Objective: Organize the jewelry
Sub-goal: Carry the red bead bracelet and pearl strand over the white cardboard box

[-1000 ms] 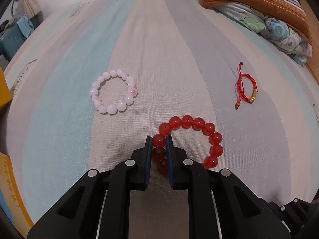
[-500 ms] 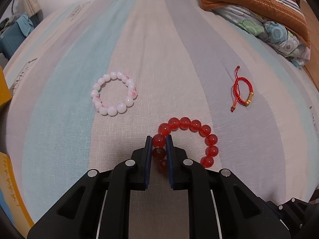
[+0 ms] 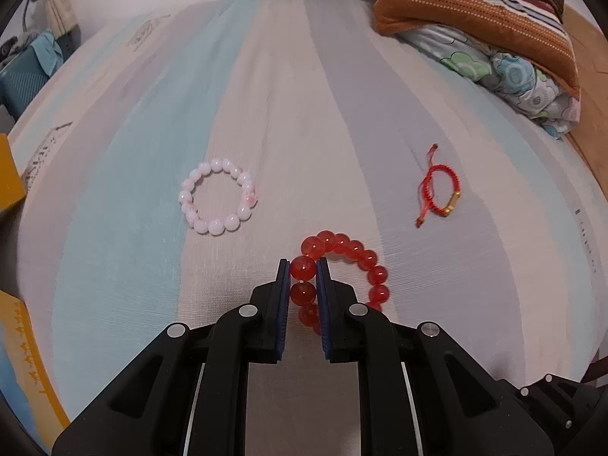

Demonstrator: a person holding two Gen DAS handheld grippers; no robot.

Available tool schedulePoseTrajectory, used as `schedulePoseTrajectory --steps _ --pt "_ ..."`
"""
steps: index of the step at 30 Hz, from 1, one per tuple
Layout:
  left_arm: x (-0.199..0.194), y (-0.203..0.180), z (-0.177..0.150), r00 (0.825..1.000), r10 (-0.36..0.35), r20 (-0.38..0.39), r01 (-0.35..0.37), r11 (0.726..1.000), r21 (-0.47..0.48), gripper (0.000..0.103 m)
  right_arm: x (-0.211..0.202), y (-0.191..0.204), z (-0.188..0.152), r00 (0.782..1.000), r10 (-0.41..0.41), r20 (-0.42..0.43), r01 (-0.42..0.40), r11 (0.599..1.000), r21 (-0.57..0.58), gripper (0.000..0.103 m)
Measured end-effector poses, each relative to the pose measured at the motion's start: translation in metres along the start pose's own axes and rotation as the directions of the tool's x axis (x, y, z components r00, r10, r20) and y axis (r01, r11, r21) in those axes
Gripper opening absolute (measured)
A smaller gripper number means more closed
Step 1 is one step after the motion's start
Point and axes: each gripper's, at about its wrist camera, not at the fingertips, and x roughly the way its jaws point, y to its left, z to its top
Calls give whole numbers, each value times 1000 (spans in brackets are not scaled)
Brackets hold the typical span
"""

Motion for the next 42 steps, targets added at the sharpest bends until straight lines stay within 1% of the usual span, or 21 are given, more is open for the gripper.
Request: schedulePoseTrajectory --steps 9,16,19,25,29,38,42 --pt "-17 -2 0 1000 -4 25 4 1000 11 13 -11 4 6 999 -6 34 6 1000 7 11" --pt "-33 2 2 999 0 48 0 1000 10 13 -16 9 15 998 -36 54 35 999 15 11" --pt "-40 5 2 998 3 57 -4 1000 8 13 -18 11 20 996 -68 51 67 998 22 11" --pt "-51 13 1 997 15 69 -15 1000 -1 13 -16 9 32 993 -119 16 118 990 75 11" --pt "-60 17 -1 996 19 82 -18 1000 -9 13 -15 10 39 991 -137 -1 136 986 98 11" --pt "-80 28 -10 996 36 88 -33 999 -35 13 -27 26 58 983 -181 7 180 979 96 11" --pt "-91 41 -18 995 51 81 -46 997 -64 13 -36 33 68 981 -191 16 189 977 100 11"
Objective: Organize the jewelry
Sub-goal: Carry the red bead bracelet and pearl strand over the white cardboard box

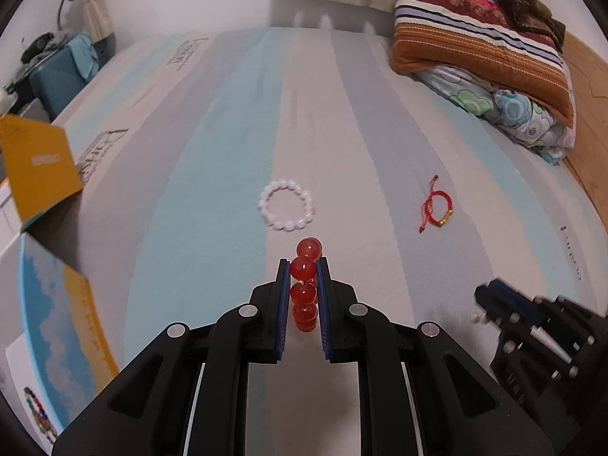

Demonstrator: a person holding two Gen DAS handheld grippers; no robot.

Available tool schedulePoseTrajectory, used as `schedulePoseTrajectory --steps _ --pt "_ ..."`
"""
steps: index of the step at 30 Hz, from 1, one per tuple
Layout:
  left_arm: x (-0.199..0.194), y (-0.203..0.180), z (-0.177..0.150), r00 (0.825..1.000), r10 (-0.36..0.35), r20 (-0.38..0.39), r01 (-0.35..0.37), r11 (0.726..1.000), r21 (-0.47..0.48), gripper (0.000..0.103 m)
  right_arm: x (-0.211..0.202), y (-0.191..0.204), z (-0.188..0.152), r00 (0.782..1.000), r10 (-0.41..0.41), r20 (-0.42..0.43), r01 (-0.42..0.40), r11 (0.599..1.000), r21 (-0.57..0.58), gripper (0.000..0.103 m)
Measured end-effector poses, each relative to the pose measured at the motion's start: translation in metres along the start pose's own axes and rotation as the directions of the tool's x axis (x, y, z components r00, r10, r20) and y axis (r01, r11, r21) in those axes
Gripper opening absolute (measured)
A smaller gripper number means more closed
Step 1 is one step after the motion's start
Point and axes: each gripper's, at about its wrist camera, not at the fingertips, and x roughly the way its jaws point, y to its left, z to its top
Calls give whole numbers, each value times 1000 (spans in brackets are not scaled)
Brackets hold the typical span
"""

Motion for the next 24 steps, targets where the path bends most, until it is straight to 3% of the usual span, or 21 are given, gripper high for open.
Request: schedulePoseTrajectory --steps 20,24 --pt "-99 69 -24 994 93 54 -90 994 -61 13 -63 72 29 994 72 87 -66 995 -68 12" --pt "-120 89 -30 991 126 51 -120 986 -113 13 -74 92 29 991 95 99 -85 992 -94 12"
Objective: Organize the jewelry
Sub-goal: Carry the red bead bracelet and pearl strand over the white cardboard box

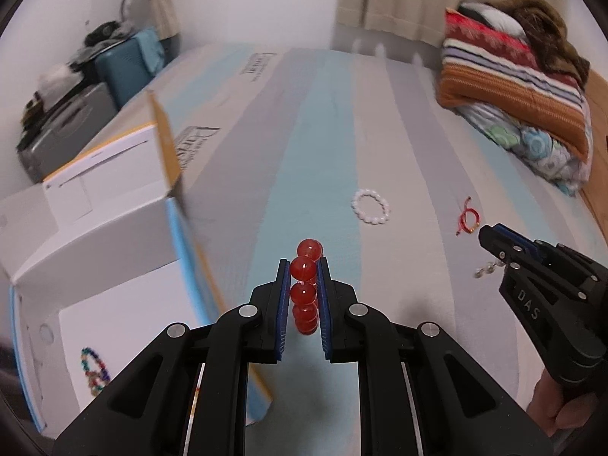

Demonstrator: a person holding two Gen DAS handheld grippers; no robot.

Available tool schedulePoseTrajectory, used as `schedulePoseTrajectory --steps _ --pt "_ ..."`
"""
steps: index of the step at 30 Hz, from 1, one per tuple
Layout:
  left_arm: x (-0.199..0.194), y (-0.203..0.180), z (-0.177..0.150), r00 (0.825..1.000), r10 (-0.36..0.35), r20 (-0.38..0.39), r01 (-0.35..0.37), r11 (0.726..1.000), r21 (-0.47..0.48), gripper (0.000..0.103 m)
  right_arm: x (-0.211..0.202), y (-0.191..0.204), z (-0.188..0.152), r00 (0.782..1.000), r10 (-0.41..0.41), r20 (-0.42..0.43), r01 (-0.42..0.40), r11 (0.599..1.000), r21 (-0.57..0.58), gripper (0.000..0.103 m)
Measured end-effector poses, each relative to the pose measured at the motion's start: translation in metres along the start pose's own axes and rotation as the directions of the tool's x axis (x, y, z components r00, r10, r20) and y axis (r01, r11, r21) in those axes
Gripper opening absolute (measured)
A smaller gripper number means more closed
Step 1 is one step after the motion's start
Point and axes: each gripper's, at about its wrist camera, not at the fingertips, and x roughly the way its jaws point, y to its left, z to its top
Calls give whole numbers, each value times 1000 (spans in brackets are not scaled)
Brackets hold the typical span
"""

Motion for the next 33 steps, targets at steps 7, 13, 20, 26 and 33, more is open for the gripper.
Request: schedulePoseTrajectory --steps 7,13,20,26,33 --pt "-27 43 -7 998 62 18 -60 996 -70 13 -14 43 5 998 63 17 -62 997 -46 12" --pt "-46 85 -20 994 103 26 -99 987 -129 13 -26 86 3 991 128 26 -125 987 -98 12" --pt "-69 133 -37 987 157 29 -149 971 -189 13 -36 138 -2 978 206 24 -200 968 -151 12" --pt "-81 173 -62 978 207 13 -199 951 -237 13 -38 181 -13 958 286 4 -279 940 -197 12" --pt "-78 220 -93 965 260 -41 -260 916 -305 13 -32 228 -32 943 328 -50 -329 906 -265 12"
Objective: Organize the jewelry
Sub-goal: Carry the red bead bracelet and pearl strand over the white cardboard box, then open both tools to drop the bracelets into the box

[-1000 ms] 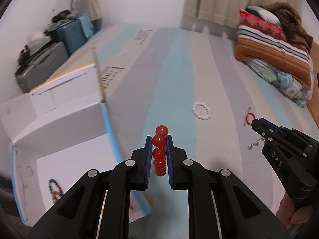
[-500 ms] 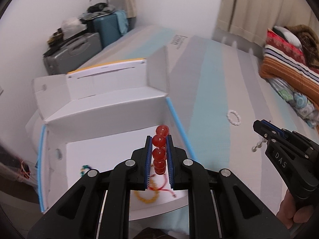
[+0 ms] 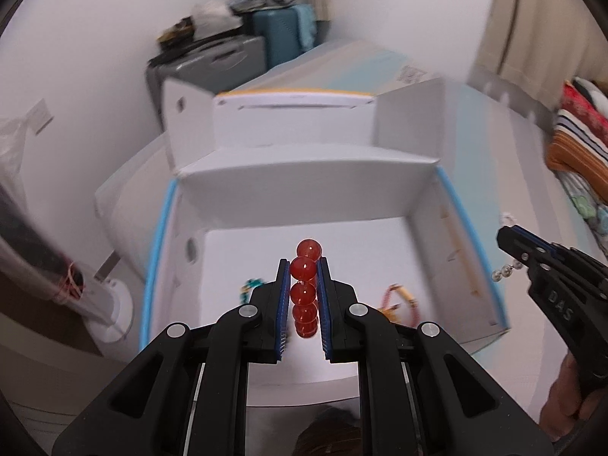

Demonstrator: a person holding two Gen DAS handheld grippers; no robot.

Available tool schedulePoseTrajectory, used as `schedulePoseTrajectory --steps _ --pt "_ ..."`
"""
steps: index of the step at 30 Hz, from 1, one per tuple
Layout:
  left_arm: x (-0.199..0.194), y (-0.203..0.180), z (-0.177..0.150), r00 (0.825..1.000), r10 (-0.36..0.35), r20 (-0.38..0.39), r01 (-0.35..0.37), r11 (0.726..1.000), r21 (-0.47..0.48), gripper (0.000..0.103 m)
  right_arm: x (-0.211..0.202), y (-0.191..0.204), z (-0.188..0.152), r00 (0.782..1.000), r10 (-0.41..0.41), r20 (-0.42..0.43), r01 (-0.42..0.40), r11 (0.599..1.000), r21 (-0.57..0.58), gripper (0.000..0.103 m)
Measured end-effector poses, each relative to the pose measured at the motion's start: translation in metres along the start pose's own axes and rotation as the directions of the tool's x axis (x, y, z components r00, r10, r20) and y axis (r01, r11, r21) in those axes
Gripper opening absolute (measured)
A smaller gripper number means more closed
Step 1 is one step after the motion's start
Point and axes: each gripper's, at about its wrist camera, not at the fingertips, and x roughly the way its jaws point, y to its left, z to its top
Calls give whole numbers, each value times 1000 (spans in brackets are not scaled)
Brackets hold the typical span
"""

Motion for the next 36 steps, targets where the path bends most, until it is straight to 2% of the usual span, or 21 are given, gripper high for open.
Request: schedulePoseTrajectory --steps 5,10,29,35,36 --pt "17 22 -15 999 45 -30 -45 999 -14 13 22 24 -9 998 18 -57 -20 999 -37 11" --pt "36 33 -26 997 45 -64 -47 999 -20 13 41 38 -17 994 15 -108 -21 998 -57 11" --pt "72 51 -37 988 71 -140 -76 996 -35 13 82 54 -35 976 9 -218 -32 994 -100 12" --pt "64 52 -36 990 98 -104 -102 994 -32 16 80 57 -35 977 10 -215 -35 993 -111 13" --pt "61 52 -36 990 103 -96 -106 994 -30 16 79 57 -35 977 12 -212 -36 993 -112 16"
